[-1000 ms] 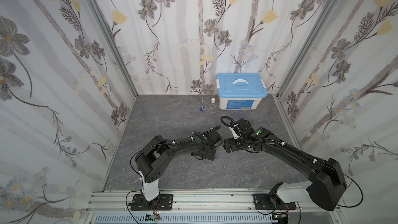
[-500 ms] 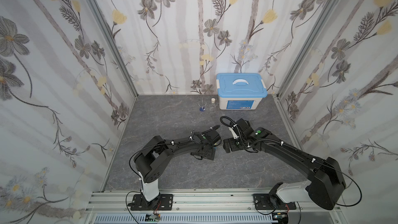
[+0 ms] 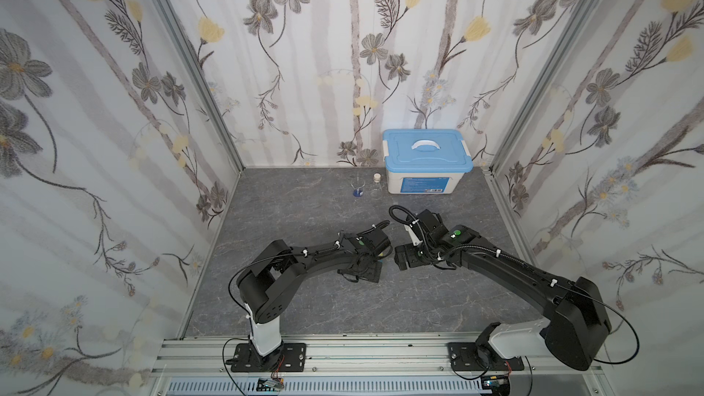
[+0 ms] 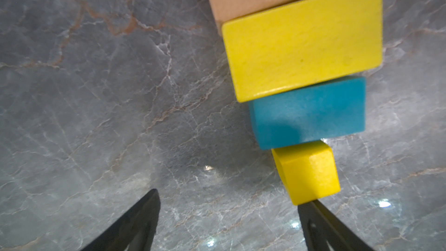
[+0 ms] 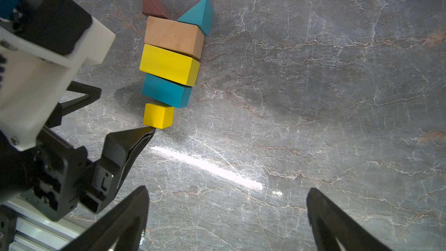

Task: Assemble a carrot with building blocks
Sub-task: Assemble the building block at the center of the board.

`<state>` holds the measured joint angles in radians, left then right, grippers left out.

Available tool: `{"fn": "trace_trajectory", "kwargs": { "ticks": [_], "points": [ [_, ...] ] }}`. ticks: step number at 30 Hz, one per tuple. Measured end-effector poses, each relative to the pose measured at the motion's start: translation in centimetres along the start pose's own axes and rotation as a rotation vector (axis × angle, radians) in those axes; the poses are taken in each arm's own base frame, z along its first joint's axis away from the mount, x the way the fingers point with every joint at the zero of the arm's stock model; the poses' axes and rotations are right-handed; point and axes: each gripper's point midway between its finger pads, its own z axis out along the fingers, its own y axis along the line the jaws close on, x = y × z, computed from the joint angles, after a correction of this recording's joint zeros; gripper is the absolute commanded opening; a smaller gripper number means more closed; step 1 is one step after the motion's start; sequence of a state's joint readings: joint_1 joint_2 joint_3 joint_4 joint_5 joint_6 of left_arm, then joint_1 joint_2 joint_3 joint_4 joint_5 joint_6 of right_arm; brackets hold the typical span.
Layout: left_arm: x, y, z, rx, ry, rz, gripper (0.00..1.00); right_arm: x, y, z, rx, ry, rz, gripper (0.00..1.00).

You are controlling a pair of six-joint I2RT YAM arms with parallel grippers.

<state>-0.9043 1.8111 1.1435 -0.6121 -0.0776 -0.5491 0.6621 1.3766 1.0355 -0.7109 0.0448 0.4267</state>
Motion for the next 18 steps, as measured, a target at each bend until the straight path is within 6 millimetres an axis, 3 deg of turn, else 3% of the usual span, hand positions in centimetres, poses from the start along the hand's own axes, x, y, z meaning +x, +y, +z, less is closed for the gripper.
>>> {"fn": "trace_trajectory", "kwargs": {
  "ticks": [18],
  "points": [
    [-0.26,0.14,0.09,-0.001,-0.003,0.013,0.93,0.05,0.13,0.24,0.001,0.007,0.005,1.00]
  ]
}}
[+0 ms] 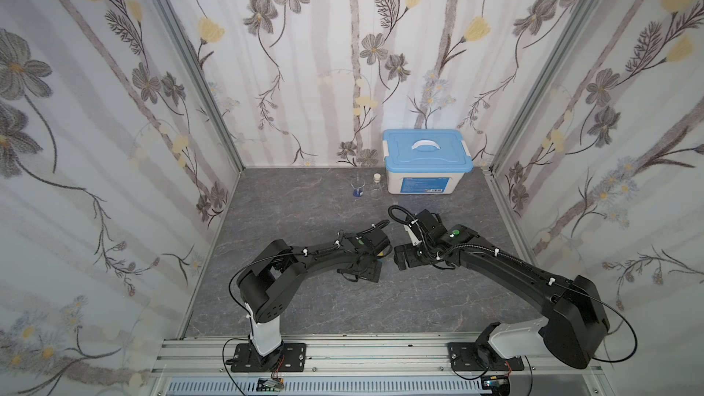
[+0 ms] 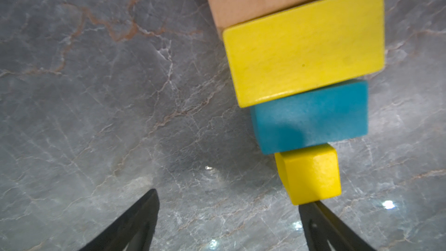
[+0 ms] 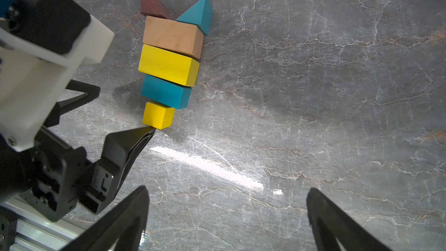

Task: Assemble a carrot with building blocks
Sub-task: Assemble the building block at the center of the board.

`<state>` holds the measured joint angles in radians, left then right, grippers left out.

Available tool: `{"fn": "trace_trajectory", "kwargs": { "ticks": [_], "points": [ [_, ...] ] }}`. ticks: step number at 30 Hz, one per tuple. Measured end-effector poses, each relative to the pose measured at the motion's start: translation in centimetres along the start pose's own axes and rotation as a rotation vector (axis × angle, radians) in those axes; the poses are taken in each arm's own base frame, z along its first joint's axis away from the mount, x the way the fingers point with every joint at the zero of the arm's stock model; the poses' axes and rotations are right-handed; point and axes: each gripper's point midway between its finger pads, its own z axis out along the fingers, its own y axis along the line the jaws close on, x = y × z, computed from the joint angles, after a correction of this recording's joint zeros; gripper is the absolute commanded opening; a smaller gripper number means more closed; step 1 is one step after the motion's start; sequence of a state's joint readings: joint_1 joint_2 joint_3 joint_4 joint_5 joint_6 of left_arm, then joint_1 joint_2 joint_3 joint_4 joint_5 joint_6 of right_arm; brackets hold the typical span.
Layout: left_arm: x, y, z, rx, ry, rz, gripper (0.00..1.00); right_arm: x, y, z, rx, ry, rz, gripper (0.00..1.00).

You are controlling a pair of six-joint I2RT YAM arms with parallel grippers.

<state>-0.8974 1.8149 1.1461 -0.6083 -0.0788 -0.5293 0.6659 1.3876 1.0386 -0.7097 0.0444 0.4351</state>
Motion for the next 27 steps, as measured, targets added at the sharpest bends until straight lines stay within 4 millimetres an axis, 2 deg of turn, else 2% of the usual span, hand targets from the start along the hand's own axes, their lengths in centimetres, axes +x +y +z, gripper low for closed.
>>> {"fn": "trace_trajectory", "kwargs": {
  "ticks": [27],
  "points": [
    [-0.60,0.13,0.08,-0.004,-0.010,0.004,0.95,0.20,0.12,0.38,0.003,0.012,0.004,1.00]
  ]
}}
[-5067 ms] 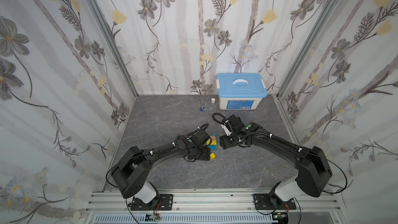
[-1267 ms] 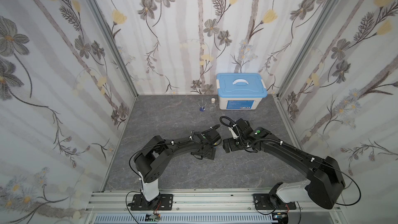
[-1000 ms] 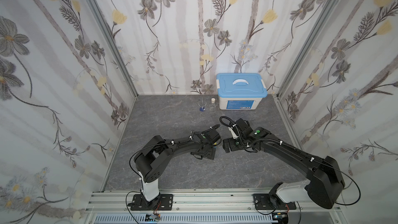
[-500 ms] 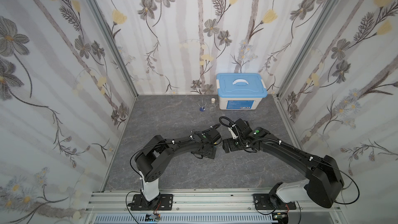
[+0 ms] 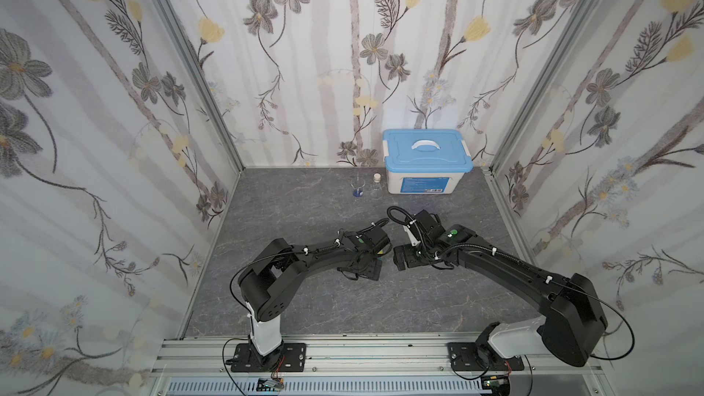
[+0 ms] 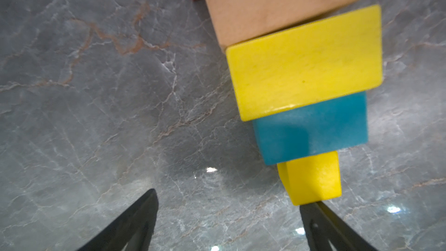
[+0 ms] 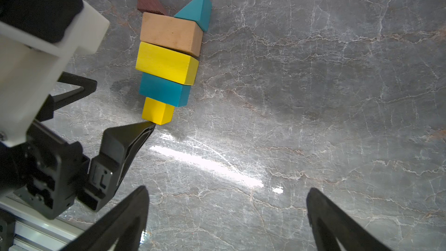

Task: Assemble a carrot with building blocks
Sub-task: Assemble the building block at the center of the board.

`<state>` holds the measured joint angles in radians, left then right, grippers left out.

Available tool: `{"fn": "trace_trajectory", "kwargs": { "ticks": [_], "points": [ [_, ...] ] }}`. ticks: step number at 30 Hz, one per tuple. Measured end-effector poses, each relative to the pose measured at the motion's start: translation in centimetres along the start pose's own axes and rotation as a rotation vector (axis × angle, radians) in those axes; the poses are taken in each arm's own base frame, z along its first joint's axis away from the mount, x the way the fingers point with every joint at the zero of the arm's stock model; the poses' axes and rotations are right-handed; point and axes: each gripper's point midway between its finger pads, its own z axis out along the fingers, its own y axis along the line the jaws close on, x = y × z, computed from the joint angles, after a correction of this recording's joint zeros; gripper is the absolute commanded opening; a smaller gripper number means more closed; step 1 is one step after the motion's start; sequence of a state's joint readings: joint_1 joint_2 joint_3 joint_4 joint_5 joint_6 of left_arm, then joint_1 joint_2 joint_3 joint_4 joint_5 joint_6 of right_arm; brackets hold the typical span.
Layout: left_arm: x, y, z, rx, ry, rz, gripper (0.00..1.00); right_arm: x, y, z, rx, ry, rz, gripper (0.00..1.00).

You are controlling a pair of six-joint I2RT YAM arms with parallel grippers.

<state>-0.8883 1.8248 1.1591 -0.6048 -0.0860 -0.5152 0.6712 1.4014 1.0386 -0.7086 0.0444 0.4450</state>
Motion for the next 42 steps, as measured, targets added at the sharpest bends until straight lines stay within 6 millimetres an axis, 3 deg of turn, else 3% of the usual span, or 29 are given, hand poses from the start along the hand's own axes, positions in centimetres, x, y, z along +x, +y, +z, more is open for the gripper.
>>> {"fn": "trace_trajectory", "kwargs": {
  "ticks": [23,30,36,42],
  "points": [
    [0.4,0.4,-0.8,0.009,-0.013,0.008,1.00,-0.3,0.3,0.0,-0.004,-0.003,-0.004,1.00],
    [-1.6,1.9,-6.1,0.018,-0.141,-0.028,1.00,-1.4,0.6,-0.9,-0.022,-0.033,0.005,1.00],
    [-4.5,6.8,-11.6,0.000,-0.300,-0.165,1.00,-2.8,0.4,-1.6,-0.033,-0.064,0.021,1.00],
    [-5.7,10.7,-13.3,-0.016,-0.360,-0.284,1.00,-4.4,0.0,-1.7,-0.034,-0.078,0.022,1.00]
  ]
}}
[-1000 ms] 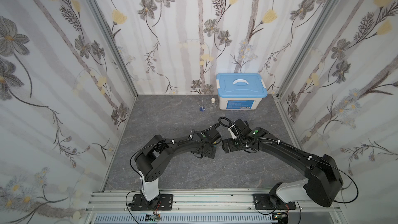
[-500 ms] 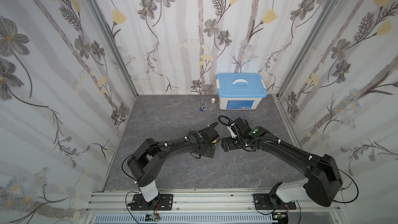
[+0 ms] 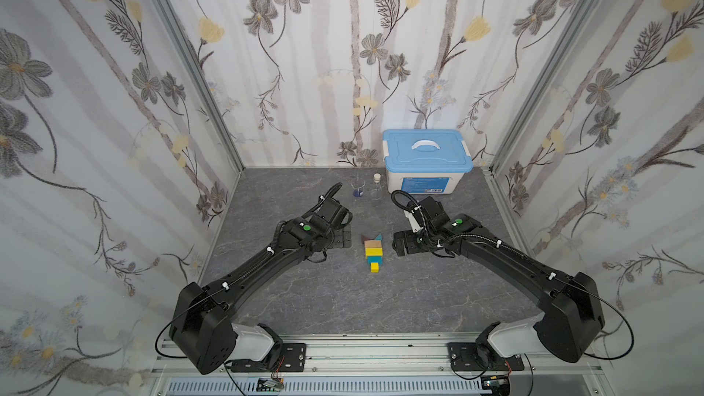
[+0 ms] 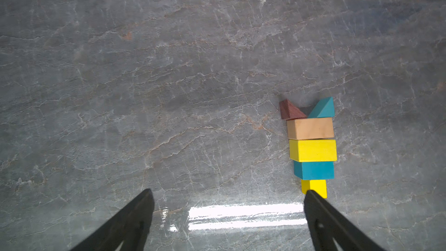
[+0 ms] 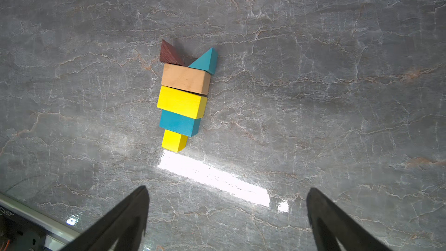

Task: Assemble a carrot with building blocks
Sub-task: Assemble the building block at the center of the board, then reset both arms

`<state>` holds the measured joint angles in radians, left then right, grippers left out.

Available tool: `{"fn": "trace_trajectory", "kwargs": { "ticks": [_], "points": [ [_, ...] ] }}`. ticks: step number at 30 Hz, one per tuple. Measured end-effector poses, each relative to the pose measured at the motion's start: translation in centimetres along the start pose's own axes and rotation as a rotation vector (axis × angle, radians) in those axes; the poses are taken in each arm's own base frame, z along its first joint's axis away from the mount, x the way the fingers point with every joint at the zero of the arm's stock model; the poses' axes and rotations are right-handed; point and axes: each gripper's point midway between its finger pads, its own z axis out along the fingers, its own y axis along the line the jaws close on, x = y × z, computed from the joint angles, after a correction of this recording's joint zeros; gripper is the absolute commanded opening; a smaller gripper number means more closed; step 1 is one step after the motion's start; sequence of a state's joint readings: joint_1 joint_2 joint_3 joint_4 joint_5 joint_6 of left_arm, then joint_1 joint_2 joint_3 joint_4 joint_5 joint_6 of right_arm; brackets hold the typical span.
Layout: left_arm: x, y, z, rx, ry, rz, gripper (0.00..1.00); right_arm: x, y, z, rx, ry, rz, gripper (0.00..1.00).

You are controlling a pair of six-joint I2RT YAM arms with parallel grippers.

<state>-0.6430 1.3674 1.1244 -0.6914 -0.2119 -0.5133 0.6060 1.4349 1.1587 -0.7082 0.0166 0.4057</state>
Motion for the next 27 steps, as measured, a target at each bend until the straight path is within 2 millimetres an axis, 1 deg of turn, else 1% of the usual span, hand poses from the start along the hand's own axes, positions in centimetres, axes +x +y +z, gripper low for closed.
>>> {"fn": "trace_trajectory", "kwargs": {
  "ticks": [5,8,14,17,21,27],
  "points": [
    [-0.5,1.3,0.5,-0.020,-0.005,-0.052,1.00,-0.7,0.0,0.0,-0.012,-0.002,0.000,1.00],
    [-0.5,2.1,0.9,-0.026,-0.020,-0.079,1.00,-1.1,-0.4,0.0,-0.004,-0.009,0.008,1.00],
    [-1.5,3.5,1.0,-0.035,-0.071,-0.138,1.00,-1.6,-1.9,0.0,0.059,-0.035,0.007,1.00],
    [-1.7,3.6,1.4,-0.039,-0.077,-0.145,1.00,-1.4,-2.5,0.2,0.090,-0.043,-0.002,1.00],
    [-1.6,3.8,2.2,-0.051,-0.069,-0.144,1.00,-2.0,-3.2,0.1,0.102,-0.067,0.004,1.00],
    [-1.5,4.5,2.5,-0.074,-0.083,-0.141,1.00,-2.2,-5.3,0.0,0.129,-0.077,0.065,1.00]
  ]
}}
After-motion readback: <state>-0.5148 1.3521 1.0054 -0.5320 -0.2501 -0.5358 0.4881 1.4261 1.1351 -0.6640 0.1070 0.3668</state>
